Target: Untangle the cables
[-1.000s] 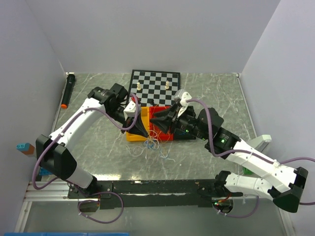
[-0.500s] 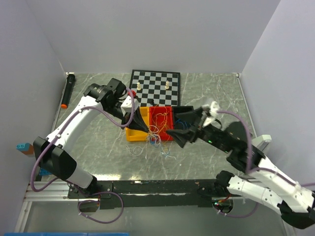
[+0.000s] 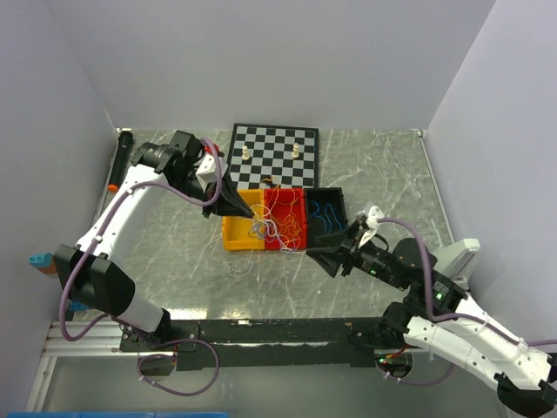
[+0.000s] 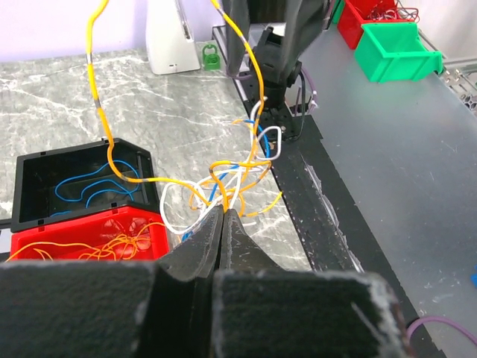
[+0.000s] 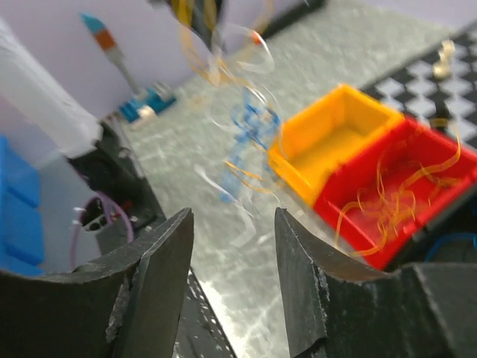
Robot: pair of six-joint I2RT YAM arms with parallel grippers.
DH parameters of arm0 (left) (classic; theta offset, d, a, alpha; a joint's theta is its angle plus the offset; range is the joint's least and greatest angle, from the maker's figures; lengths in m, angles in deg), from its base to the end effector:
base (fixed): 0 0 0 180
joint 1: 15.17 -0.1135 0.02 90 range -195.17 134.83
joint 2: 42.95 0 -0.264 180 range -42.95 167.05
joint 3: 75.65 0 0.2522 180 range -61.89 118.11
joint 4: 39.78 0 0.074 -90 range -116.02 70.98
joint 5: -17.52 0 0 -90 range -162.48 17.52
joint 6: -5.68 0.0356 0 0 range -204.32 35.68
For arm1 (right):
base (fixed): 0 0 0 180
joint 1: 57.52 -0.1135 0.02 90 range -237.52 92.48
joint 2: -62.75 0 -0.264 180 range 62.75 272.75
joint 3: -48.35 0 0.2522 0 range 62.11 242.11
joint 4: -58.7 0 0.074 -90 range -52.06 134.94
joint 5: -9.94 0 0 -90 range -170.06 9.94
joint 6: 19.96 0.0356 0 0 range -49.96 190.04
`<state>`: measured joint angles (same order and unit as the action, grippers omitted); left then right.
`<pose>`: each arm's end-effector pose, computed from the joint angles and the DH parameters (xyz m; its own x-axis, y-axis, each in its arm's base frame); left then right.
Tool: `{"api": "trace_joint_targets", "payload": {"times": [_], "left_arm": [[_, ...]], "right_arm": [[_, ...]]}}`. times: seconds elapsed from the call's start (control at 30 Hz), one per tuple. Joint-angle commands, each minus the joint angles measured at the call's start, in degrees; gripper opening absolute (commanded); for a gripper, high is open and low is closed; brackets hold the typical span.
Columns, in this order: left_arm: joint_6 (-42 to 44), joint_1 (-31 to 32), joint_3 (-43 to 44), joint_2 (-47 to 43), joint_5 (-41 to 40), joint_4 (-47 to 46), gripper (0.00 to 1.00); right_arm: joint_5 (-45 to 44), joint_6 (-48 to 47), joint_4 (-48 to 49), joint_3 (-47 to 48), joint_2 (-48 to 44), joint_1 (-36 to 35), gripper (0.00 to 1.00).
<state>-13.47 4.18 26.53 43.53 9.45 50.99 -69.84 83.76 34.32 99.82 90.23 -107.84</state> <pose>0.2402 -0.1217 0.3689 -0.0278 0.1503 -0.9882 0.9554 -0.2867 -0.0704 0.0751 0.1004 0.3371 -0.2107 0.1116 -0.9712 -0.8448 0.4790 0.2383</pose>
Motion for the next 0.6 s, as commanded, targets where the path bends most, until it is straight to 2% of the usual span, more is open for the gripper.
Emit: {"api": "trace_joint_targets", "payload": {"times": [0.0,0.2,0.3,0.43,0.57], "left_arm": [[-0.54,-1.07,2.8,-2.19,8.33,1.74,0.01],[-2.56,-5.37,5.18,-2.1,14.39,1.47,0.01],[-4.05,-5.99,5.88,-1.58,14.92,1.47,0.01],[-5.8,-5.99,6.06,-1.05,15.01,1.47,0.01],[-8.0,-5.99,7.72,0.18,14.92,1.47,0.01]], "right_arm": [[-5.37,2.01,3.31,-5.44,-0.5,0.4,0.54],[-1.7,7.11,14.72,-15.47,1.86,0.58,0.72],[0.06,7.9,24.99,-17.93,5.37,0.49,0.79],[-0.11,7.81,38.44,-17.33,16.69,0.49,0.85],[-0.29,10.71,57.33,-15.58,27.86,0.49,0.88]]}}
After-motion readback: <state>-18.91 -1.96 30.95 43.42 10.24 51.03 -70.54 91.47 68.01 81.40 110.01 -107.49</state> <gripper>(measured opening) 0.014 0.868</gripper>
